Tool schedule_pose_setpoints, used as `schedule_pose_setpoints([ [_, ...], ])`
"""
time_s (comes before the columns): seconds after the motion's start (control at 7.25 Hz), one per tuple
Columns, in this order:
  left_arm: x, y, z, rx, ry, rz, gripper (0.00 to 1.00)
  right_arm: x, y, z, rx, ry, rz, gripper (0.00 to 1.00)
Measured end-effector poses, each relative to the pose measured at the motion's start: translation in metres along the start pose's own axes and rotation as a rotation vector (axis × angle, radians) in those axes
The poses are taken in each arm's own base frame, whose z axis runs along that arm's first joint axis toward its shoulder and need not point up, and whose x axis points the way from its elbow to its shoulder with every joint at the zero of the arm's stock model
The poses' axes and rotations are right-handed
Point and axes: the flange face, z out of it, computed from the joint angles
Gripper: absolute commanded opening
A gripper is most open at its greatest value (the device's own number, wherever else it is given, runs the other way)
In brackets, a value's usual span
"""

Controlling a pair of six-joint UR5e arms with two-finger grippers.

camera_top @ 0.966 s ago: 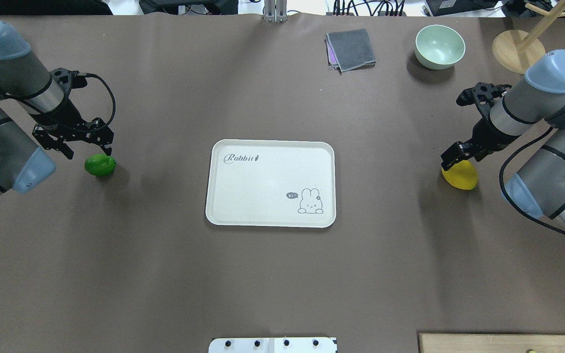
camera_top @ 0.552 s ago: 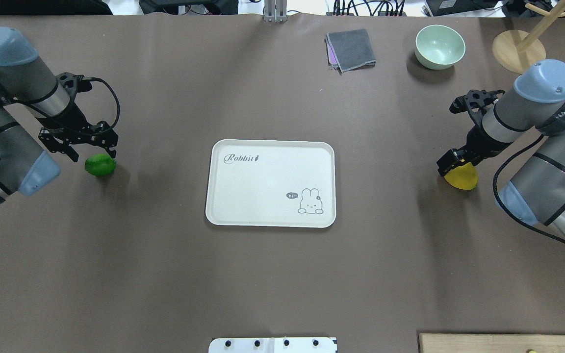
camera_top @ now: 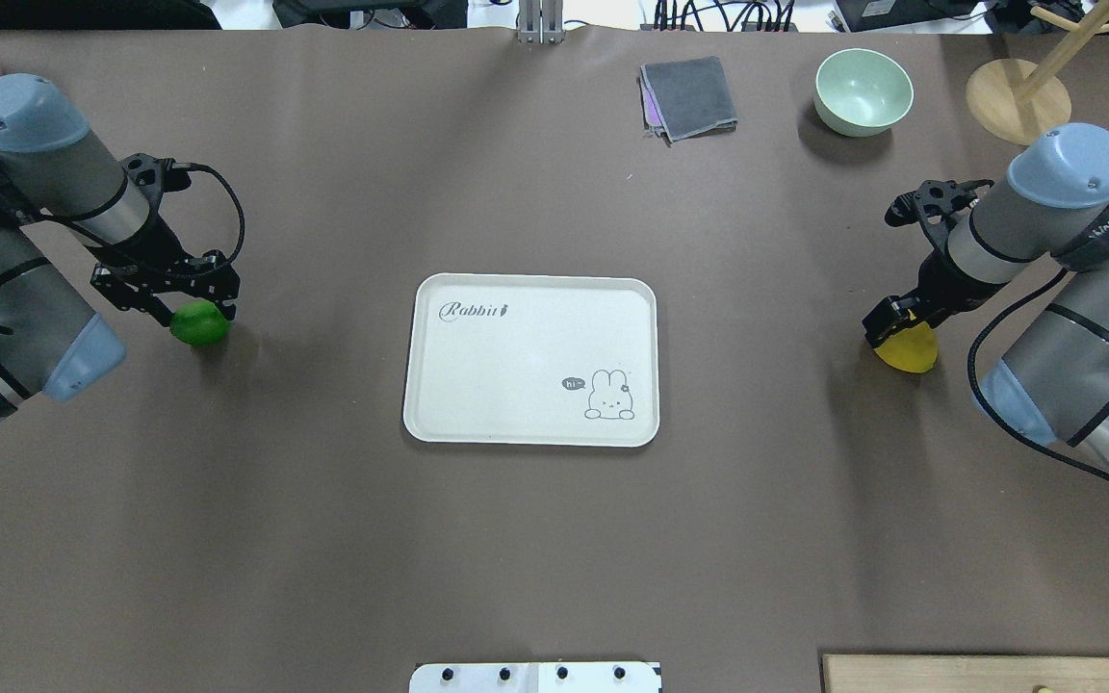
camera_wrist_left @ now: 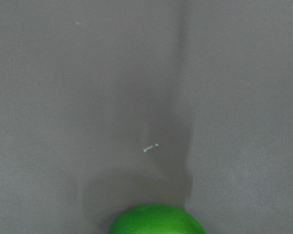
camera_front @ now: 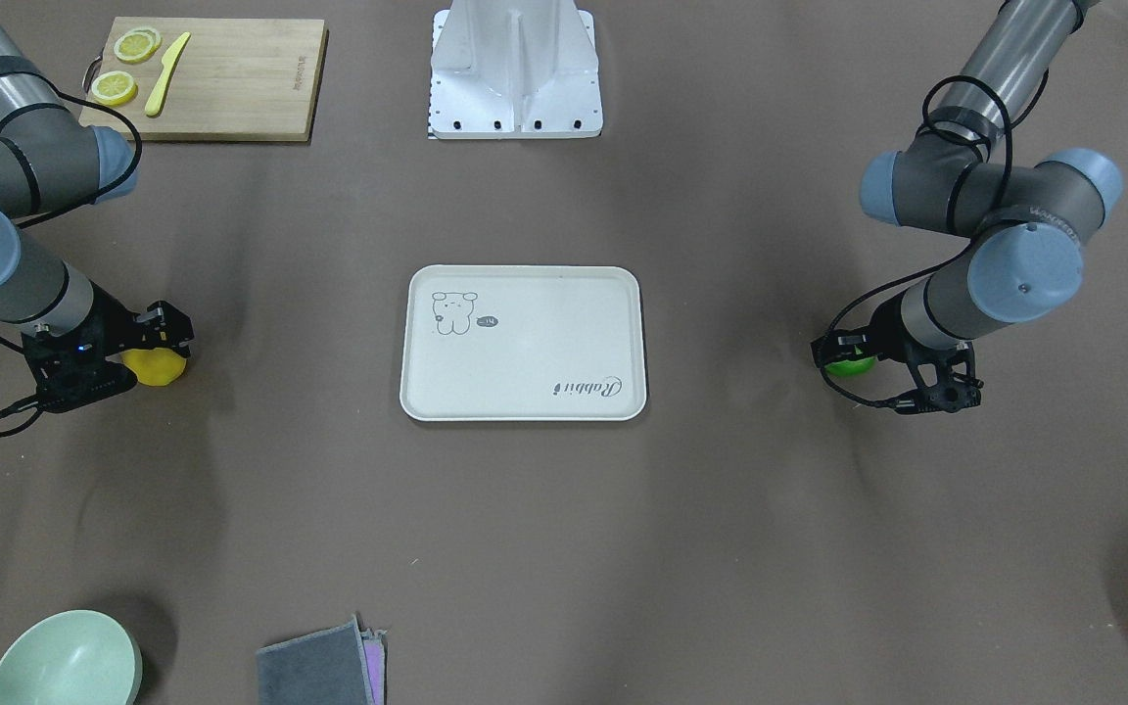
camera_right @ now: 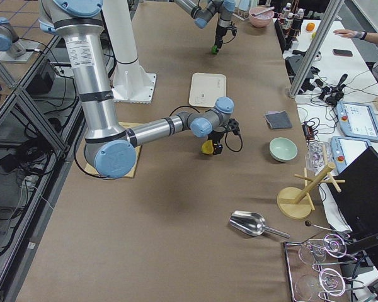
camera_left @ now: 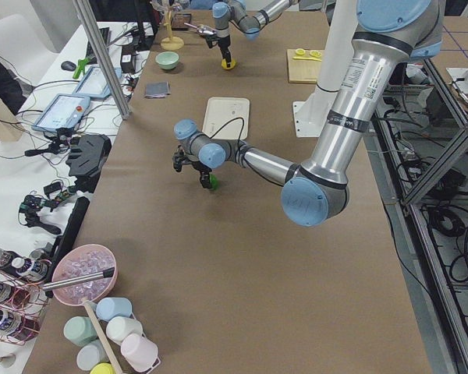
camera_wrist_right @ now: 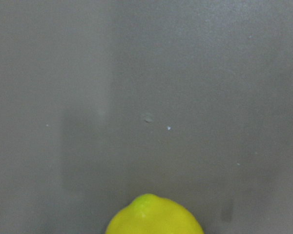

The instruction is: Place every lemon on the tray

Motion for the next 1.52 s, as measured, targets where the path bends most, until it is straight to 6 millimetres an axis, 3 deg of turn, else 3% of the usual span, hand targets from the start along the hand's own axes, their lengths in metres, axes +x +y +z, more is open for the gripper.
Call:
schedule_pose_setpoints([
  [0.14,0.001,0.001,0.001,0.002,0.002,-0.001,0.02,-0.001,0.0,-0.001,0.001,-0.003,0.001,0.34],
  [0.41,0.002,0.002,0.002,0.002,0.002,0.002,0.0,-0.013,0.0,-0.018,0.018,-0.039,-0.014,0.35],
  [0.83,0.007,0.004,-0.009,0.002,0.012,0.007,0.0,-0.068,0.005,-0.082,0.113,-0.136,-0.118,0.35],
  [1.1,0.009,0.006,-0.031,-0.006,0.01,-0.006,0.0,-0.113,0.008,-0.105,0.2,-0.183,-0.23,0.35],
  [1.52,0.006,0.01,-0.087,0.006,0.011,-0.027,0.0,-0.177,-0.004,-0.114,0.341,-0.193,-0.359,0.35],
])
